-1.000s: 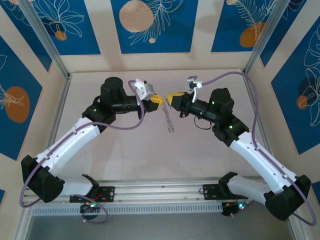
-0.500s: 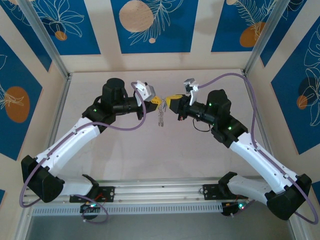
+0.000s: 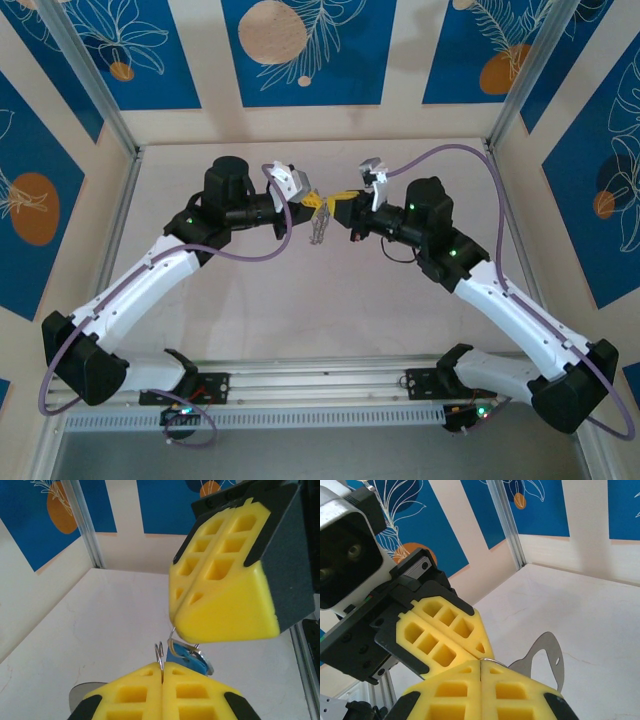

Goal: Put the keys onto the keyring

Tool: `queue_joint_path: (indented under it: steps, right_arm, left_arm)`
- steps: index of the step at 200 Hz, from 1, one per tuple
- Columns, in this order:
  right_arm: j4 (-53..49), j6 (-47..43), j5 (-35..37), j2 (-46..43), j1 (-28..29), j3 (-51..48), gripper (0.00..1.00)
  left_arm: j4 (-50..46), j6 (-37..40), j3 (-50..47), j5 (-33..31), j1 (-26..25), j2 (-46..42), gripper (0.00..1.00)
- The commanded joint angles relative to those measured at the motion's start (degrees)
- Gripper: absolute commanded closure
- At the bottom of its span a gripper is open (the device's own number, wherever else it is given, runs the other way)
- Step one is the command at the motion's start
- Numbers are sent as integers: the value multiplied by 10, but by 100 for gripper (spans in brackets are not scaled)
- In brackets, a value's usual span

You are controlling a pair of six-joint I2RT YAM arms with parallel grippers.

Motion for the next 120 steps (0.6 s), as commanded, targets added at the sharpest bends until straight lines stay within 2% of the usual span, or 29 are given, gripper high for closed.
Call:
queue_joint_path:
  steps: [1, 78, 120]
  right_arm:
    - [14, -13, 9, 6, 3, 23, 100]
    - [13, -12, 11, 24, 1, 31, 100]
    - [11, -1, 14, 23, -14, 16, 100]
  left_arm:
    - [18, -2, 11, 6, -5, -13, 100]
    - [25, -8, 10, 12, -6, -14, 100]
    - [67, -25, -7, 6, -6, -26, 100]
